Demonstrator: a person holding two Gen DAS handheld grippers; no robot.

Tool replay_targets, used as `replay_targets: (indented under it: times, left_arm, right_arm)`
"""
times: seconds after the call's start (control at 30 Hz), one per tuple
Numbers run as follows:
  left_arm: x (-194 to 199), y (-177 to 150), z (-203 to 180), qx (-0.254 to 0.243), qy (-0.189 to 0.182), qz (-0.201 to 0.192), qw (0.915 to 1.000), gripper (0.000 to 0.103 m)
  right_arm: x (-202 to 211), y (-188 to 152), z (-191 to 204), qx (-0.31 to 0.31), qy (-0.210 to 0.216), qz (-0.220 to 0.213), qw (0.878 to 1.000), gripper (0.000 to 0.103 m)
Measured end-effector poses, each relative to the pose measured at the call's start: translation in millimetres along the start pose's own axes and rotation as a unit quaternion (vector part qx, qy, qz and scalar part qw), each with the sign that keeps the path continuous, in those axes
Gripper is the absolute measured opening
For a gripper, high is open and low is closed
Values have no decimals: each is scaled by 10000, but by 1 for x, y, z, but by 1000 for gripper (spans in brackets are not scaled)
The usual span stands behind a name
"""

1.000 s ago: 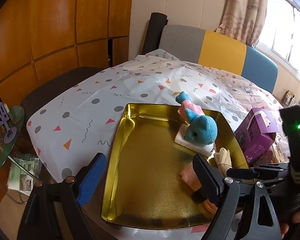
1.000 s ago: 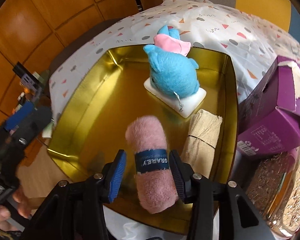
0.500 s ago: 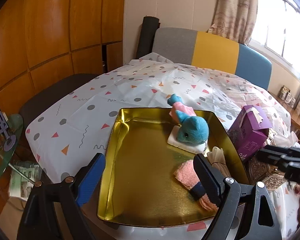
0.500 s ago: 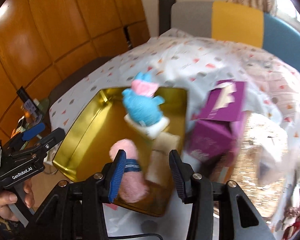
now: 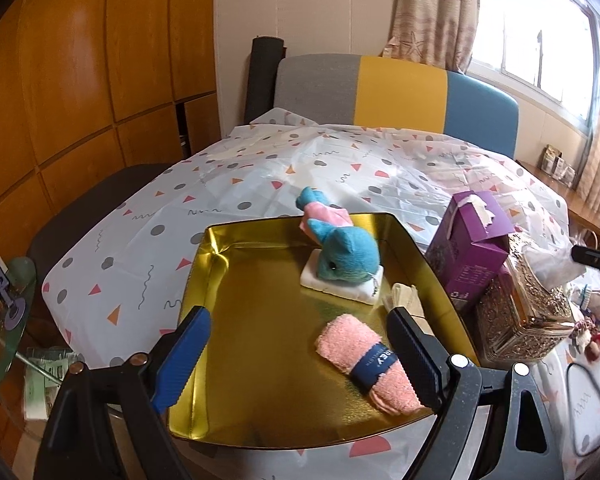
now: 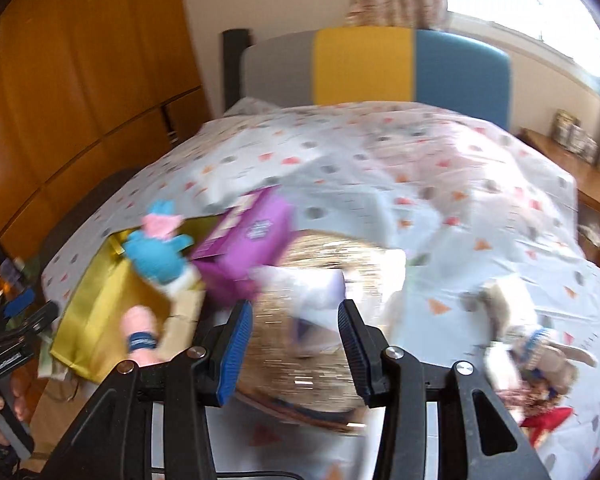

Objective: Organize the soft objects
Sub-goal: 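Move both grippers back toward the remaining pile of soft items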

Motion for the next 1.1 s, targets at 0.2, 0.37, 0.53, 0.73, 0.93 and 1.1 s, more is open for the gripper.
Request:
replay_targets:
  times: [0.2, 0.37, 0.53, 0.73, 0.93, 1.1]
  left_arm:
    - [-1, 0, -16, -198, -69, 33, 9998, 90]
    - [3, 5, -32, -379, -128, -9, 9992, 90]
    - [10, 13, -52, -647, -205, -118, 9976, 90]
    - [15, 21, -78, -938, -283, -233, 9949, 90]
    - [18, 27, -104, -1184, -508, -306, 9912, 90]
    - [24, 30, -126, -1277, -837, -355, 9876, 91]
  right_arm:
    - [18, 3, -84, -647, -712, -251, 9950, 45]
    - [35, -2, -171, -1584, -1383, -609, 9757, 45]
    - [49, -28, -247, -2685, -1721, -980, 9427, 45]
    - [57, -66, -301, -3972, -1580, -1035, 8981, 45]
    - [57, -80, -310, -4503, -1352, -978, 8771, 45]
    - [58, -92, -321, -4875, -1298, -987, 8577, 45]
Point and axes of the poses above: each gripper's, at about its wrist camera, not at the fingertips, and x roughly against the way its jaws point, z to its left, y to its top, the point moved 7 cm from there along -x, roughly the way its jaws point, and after that the axes turned 2 degrees about -x, right-handed, at the moved point
